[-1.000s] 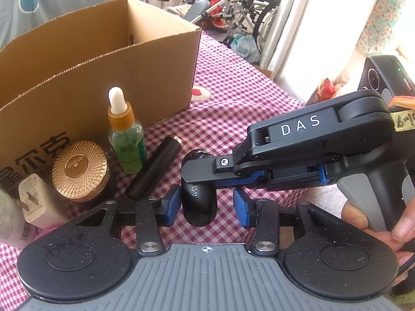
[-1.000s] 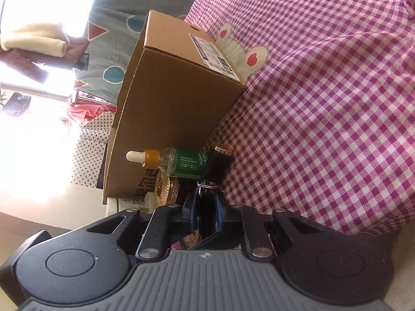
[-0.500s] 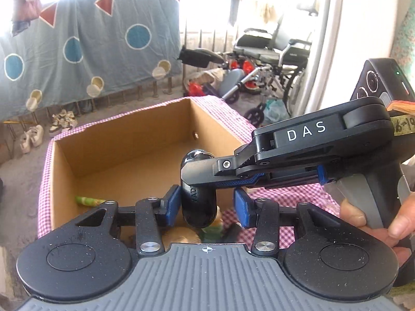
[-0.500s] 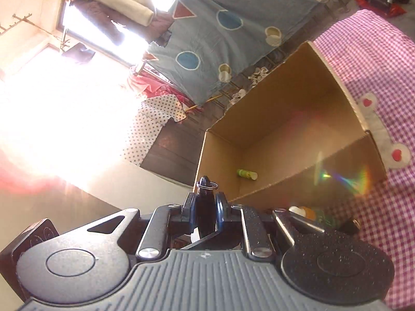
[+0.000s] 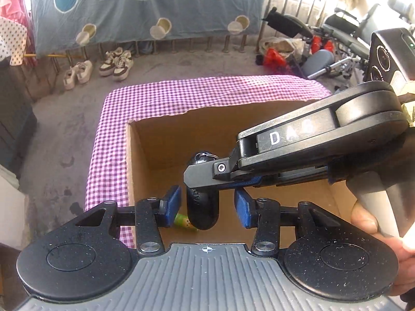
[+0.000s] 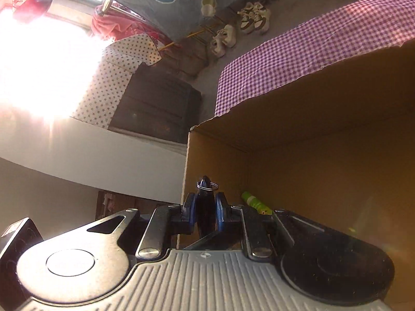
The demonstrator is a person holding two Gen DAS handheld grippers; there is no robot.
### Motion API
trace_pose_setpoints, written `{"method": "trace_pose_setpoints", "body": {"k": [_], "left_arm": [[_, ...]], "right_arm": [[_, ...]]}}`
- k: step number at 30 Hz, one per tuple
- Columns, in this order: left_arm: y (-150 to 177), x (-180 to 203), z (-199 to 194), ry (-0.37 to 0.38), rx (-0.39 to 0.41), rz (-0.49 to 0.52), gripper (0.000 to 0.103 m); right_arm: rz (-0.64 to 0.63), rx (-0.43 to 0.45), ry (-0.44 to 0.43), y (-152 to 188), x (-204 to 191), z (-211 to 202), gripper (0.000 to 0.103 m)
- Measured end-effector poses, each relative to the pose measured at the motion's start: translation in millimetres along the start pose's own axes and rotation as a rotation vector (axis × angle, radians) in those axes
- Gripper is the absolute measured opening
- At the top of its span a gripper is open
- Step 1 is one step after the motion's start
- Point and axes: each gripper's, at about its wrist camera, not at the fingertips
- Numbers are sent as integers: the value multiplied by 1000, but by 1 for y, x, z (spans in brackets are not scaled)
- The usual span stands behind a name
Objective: Organize rigid objects
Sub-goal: 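Carry the black key fob into the box and release it, then move the right tool to the black cylinder and grasp it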
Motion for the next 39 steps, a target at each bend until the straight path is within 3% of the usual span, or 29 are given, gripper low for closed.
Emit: {"method": "trace_pose_setpoints", "body": {"k": [4,8,15,21,31,35,39], "left_arm": [[1,-12,9,-42,-23,-11,46],[2,-11,9,-54,-22,-2,47],[-3,-10,-4,-40,9,-11,47],[3,-1,-45,-8,80,-6,47],[41,23,-108,126,182,36,51],[69,41,-114,211,173,71,52],[99,68,-103,274,126,135,52]], "right_arm": [[23,-51,47,-15,16,37,20],[50,-61,61,-22,24,48,28],[29,1,29,-23,21,16,29],[27,84,-51,-9,14,-43,29],[6,269,-227,78,29,-183,29],[36,336,-223,126,59,-220,29],[120,394,-150,172,102,-229,29]]}}
Point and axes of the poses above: each gripper's, at about its wrist camera, not at the fingertips, and z roughly the way its jaws point, x to its right, y to its underside, and after that the axes turned 3 degrees about x, right-handed
